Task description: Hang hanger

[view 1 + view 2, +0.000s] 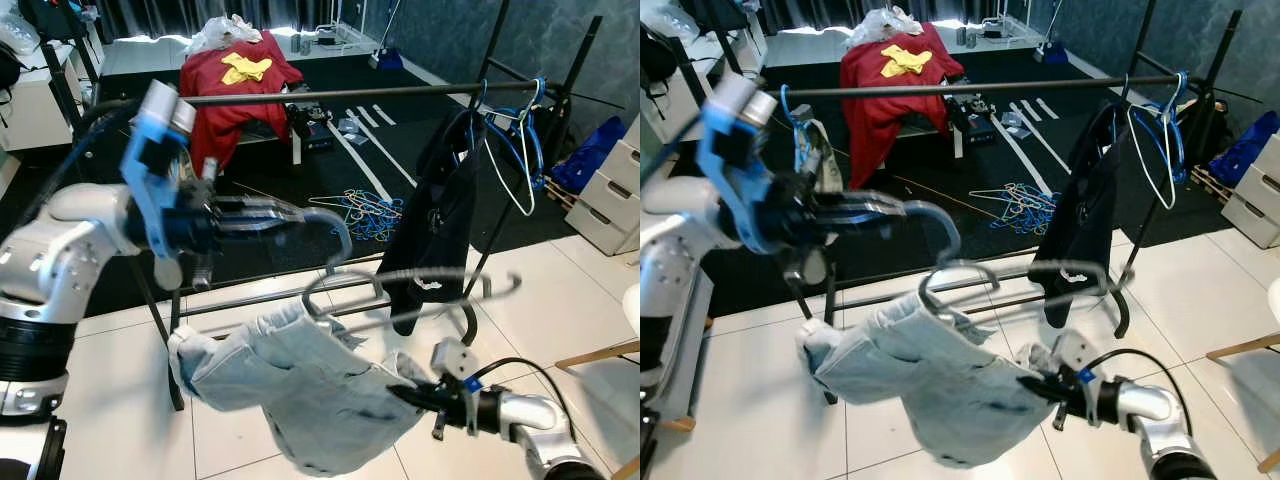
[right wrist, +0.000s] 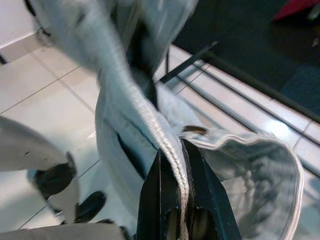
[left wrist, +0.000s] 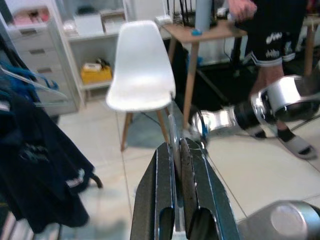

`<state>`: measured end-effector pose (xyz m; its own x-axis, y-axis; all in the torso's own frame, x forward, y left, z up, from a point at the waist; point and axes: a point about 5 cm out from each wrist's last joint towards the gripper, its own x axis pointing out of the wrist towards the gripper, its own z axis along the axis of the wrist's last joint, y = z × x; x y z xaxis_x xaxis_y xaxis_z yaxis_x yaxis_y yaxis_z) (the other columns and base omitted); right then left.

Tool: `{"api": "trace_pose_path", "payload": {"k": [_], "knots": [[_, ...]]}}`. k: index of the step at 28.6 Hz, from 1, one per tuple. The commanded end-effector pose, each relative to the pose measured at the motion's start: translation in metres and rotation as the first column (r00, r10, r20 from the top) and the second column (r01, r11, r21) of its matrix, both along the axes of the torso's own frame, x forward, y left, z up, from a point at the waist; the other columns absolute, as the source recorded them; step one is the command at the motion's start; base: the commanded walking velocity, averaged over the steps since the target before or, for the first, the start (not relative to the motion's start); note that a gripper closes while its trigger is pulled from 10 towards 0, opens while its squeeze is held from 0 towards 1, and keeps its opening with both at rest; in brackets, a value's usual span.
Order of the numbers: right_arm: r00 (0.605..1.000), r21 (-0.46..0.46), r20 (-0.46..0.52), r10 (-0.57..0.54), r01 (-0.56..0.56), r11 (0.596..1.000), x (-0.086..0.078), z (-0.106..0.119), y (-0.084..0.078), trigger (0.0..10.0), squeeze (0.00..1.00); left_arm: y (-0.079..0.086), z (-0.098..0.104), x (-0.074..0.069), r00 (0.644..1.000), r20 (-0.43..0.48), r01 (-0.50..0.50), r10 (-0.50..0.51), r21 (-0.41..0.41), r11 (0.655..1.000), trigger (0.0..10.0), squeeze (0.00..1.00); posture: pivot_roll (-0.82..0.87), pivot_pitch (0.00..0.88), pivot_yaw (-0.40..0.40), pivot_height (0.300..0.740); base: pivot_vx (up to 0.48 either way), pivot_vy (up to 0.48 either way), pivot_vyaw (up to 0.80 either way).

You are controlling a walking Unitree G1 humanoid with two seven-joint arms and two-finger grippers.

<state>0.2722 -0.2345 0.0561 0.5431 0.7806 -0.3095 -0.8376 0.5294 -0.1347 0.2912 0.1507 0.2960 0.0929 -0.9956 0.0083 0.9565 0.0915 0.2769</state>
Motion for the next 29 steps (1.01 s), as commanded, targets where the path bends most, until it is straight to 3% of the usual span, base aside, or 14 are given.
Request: {"api": "trace_pose_path", "payload": {"k": [1, 6, 10, 15, 17, 21, 23, 26, 29], "knots": [[0.997, 0.018, 0.075, -0.002, 0.0, 1.0, 0.004, 0.013, -0.003, 0.0, 0.0, -0.004, -0.003, -0.002, 1.0, 0.02, 0.01, -0.011, 0.043, 0.999, 0.0, 0.0, -0.16, 0.116, -0.014, 0.74, 0.0, 0.0, 0.0], [0.979, 0.03, 0.201, 0.029, -0.036, 0.999, 0.011, 0.038, -0.003, 0.0, 0.0, -0.01, -0.018, 0.001, 1.0, 0.015, -0.008, 0.006, 0.14, 0.99, 0.0, 0.0, -0.17, 0.115, -0.008, 0.74, 0.0, 0.0, 0.0], [0.953, 0.031, 0.297, 0.059, -0.071, 0.997, 0.013, 0.06, 0.0, 0.0, 0.0, -0.009, -0.028, 0.01, 0.996, 0.053, -0.081, 0.071, 0.232, 0.969, 0.0, 0.0, -0.17, 0.115, 0.001, 0.74, 0.0, 0.0, 0.0], [0.938, 0.015, 0.335, 0.085, -0.096, 0.995, 0.011, 0.07, 0.002, 0.0, 0.0, -0.004, -0.03, 0.018, 0.987, 0.096, -0.154, 0.131, 0.283, 0.947, 0.0, 0.0, -0.18, 0.116, 0.004, 0.74, 0.0, 0.0, 0.0], [0.936, 0.0, 0.342, 0.081, -0.086, 0.996, 0.01, 0.072, 0.0, 0.0, 0.0, 0.0, -0.032, 0.023, 0.975, 0.135, -0.214, 0.179, 0.32, 0.923, 0.0, 0.0, -0.18, 0.117, 0.005, 0.74, 0.0, 0.0, 0.0], [0.942, -0.012, 0.334, 0.02, -0.017, 1.0, 0.008, 0.067, -0.009, 0.0, 0.0, 0.006, -0.034, 0.032, 0.943, 0.195, -0.323, 0.269, 0.344, 0.882, 0.0, 0.0, -0.18, 0.118, 0.005, 0.74, 0.0, 0.0, 0.0], [0.94, -0.045, 0.331, -0.077, 0.098, 0.994, 0.008, 0.06, -0.021, 0.0, 0.0, 0.009, -0.036, 0.033, 0.94, 0.192, -0.336, 0.282, 0.365, 0.868, 0.0, 0.0, -0.18, 0.117, 0.004, 0.74, 0.0, 0.0, 0.0], [0.897, -0.022, 0.366, -0.249, 0.276, 0.961, 0.009, 0.061, -0.039, 0.0, 0.0, 0.017, -0.041, 0.032, 0.943, 0.184, -0.328, 0.276, 0.395, 0.858, 0.0, 0.0, -0.17, 0.117, 0.003, 0.74, 0.0, 0.0, 0.0], [0.873, 0.008, 0.382, -0.305, 0.326, 0.945, 0.011, 0.064, -0.043, 0.0, 0.0, 0.02, -0.041, 0.031, 0.944, 0.179, -0.326, 0.277, 0.387, 0.863, 0.0, 0.0, -0.17, 0.118, 0.002, 0.74, 0.0, 0.0, 0.0]]}}
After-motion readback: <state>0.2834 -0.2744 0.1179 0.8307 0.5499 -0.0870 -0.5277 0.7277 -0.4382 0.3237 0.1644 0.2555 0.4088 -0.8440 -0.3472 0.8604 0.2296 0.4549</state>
